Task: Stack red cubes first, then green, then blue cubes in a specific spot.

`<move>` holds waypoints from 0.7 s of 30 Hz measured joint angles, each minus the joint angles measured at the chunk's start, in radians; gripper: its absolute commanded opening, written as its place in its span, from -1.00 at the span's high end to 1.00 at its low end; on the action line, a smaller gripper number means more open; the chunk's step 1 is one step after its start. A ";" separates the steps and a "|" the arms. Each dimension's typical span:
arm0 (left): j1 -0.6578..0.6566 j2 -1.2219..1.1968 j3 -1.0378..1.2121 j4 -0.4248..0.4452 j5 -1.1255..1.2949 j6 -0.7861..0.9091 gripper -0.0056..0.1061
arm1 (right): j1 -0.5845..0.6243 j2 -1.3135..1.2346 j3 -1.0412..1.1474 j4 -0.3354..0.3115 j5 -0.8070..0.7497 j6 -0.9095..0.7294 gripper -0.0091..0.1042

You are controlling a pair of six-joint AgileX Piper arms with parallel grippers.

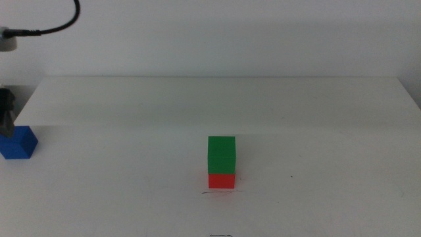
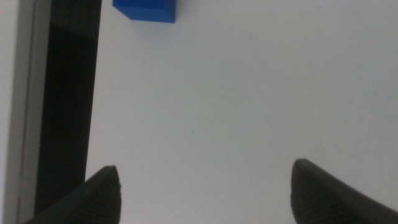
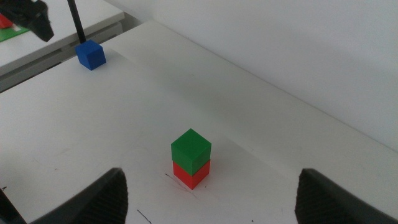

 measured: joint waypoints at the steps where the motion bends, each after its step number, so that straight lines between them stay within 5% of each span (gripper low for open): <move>1: 0.025 0.024 -0.021 -0.017 0.006 0.012 -0.77 | 0.000 0.000 0.000 0.000 0.000 0.000 -0.50; 9: 0.195 0.289 -0.232 -0.168 0.063 0.262 -0.77 | 0.000 0.000 0.000 0.000 0.000 0.000 -0.50; 21: 0.219 0.545 -0.431 -0.164 0.045 0.282 -0.77 | 0.000 0.000 0.000 0.000 0.000 0.000 -0.50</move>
